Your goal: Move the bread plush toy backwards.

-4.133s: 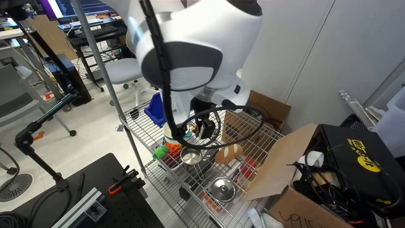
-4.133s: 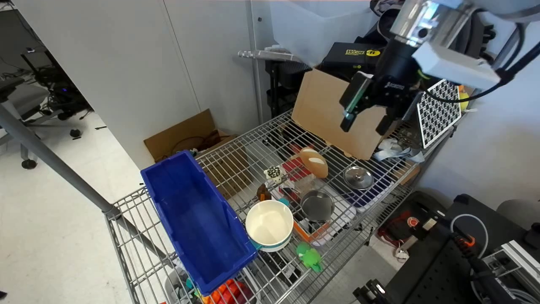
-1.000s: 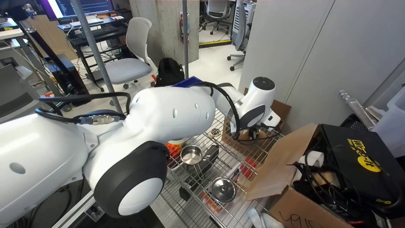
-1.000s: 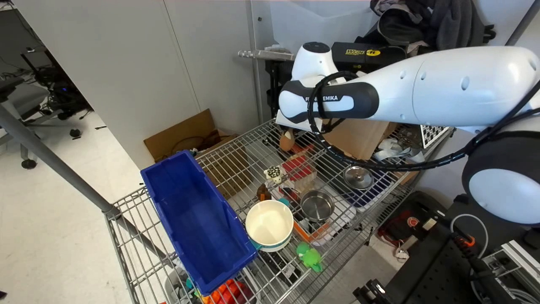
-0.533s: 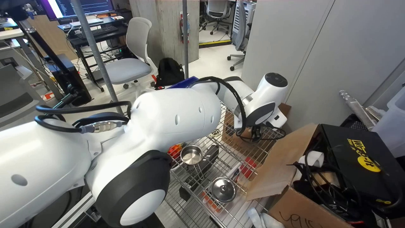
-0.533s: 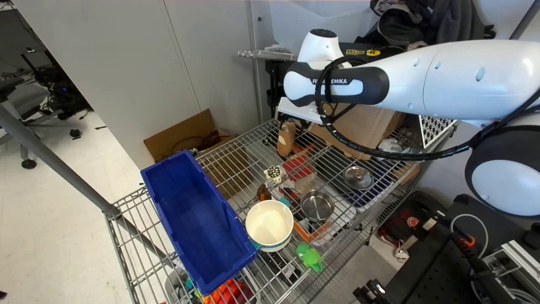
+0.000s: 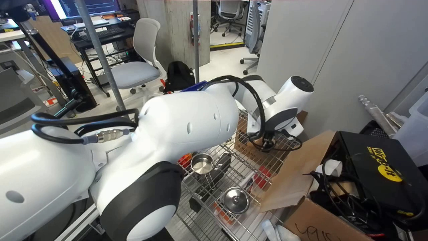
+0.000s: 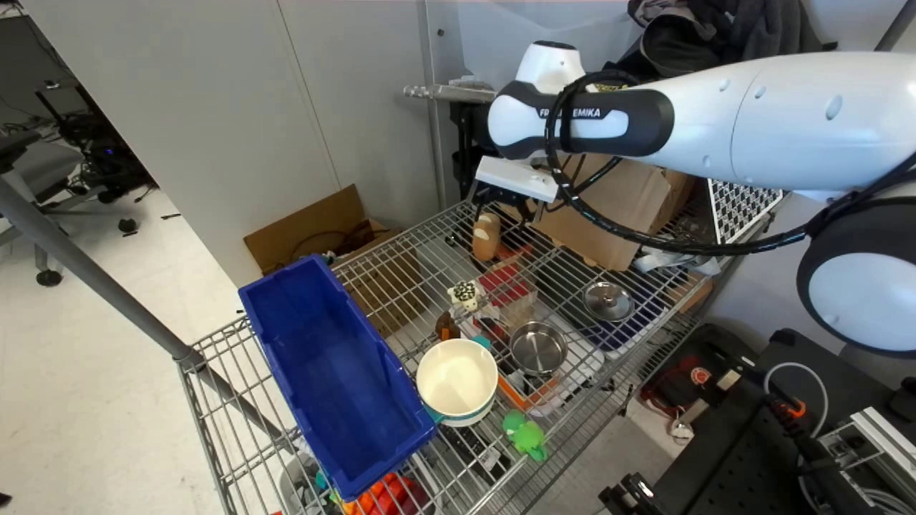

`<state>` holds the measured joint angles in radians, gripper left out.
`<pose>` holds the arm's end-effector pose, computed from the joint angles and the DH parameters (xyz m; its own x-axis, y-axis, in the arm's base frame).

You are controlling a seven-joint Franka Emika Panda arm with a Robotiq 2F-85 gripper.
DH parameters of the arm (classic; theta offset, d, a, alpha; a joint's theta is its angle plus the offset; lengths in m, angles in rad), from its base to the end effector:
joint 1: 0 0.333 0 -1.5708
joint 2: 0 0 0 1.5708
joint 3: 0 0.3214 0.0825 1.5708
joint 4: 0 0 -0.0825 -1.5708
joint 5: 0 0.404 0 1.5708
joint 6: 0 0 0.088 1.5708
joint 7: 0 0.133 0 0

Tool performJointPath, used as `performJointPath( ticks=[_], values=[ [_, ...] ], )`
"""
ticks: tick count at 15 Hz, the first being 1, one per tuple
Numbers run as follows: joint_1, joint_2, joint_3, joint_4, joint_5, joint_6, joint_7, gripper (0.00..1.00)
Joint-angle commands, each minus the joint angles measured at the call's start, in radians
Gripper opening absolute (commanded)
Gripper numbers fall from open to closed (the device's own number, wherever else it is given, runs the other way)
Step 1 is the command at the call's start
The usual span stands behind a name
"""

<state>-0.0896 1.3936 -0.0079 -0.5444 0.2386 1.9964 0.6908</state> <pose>0.8323 -0.0575 0.1149 0.6460 -0.7569 -0.0986 -0.7584 -0.6219 -0.1949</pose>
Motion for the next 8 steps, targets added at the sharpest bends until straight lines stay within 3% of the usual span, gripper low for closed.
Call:
performJointPath(
  ticks=[1, 3, 4, 8],
  values=[
    [-0.048, -0.096, 0.068, -0.047, 0.056, -0.176, -0.085, 1.00],
    [-0.080, -0.138, 0.088, -0.062, 0.087, -0.290, -0.110, 1.00],
    [-0.038, -0.069, 0.050, -0.005, 0.054, -0.199, -0.067, 1.00],
    [-0.074, -0.118, 0.070, -0.028, 0.073, -0.278, -0.097, 1.00]
  ],
)
